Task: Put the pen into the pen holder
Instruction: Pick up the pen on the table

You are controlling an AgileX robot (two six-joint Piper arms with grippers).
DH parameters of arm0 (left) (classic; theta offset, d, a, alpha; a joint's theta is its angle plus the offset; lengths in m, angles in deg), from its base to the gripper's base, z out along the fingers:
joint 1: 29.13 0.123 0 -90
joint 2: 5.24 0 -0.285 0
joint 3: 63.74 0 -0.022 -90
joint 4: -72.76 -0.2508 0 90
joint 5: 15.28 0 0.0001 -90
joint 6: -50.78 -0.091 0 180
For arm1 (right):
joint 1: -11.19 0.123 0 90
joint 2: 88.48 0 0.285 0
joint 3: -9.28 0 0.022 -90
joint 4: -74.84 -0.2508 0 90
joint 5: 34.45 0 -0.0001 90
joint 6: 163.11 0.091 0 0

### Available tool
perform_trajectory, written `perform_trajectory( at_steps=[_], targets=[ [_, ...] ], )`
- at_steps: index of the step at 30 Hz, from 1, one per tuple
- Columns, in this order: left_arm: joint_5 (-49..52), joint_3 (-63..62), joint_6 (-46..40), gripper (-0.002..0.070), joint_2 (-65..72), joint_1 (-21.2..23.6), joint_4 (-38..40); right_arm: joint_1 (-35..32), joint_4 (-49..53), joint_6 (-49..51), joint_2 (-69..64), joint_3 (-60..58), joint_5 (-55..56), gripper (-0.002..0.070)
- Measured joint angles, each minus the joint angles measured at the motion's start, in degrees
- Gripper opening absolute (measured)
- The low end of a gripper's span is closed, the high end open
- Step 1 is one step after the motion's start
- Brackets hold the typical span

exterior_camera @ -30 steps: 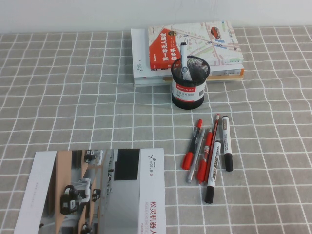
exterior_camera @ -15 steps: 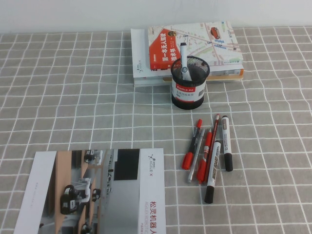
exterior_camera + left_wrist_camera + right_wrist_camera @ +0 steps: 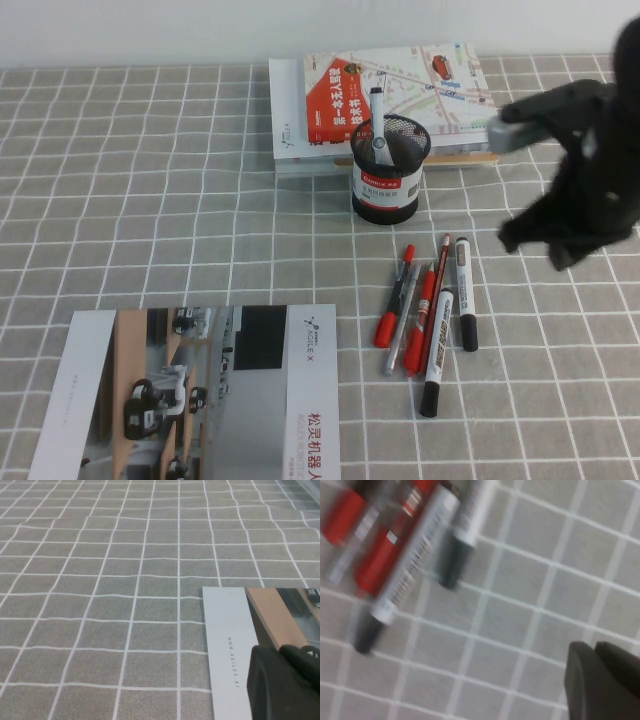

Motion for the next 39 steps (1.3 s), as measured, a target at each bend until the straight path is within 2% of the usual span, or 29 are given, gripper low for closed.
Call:
perform_trajectory(
  at_steps=[6,15,17,23,25,28,32,39],
  targets=[
    [0.0,0.0,0.0,-0.0003,0.0,0.0,0.0,0.0,-7.61,0.14,-9.45,7.83,0.0,-0.0013],
    [0.0,0.0,0.0,-0.0003,0.0,0.0,0.0,0.0,-6.96,3.92,-18.63,11.28,0.1,0.0003],
    [0.0,0.0,0.0,-0.0003,0.0,0.0,0.0,0.0,-6.96,4.35,-20.26,11.69,0.1,0.0041],
    [0.0,0.0,0.0,-0.0003,0.0,0.0,0.0,0.0,-6.41,7.79,-23.63,12.09,4.86,0.0286],
    [0.0,0.0,0.0,-0.0003,0.0,0.0,0.0,0.0,-6.3,8.75,-24.11,12.12,7.93,0.0324],
    [0.0,0.0,0.0,-0.0003,0.0,0.0,0.0,0.0,-6.3,9.26,-24.49,12.22,11.78,0.0328],
    [0.0,0.0,0.0,-0.0003,0.0,0.0,0.0,0.0,-6.3,9.37,-25.45,12.34,14.08,0.0291],
    [0.0,0.0,0.0,-0.0003,0.0,0.0,0.0,0.0,-4.92,9.45,-28.37,12.6,11.98,0.0226]
  ],
)
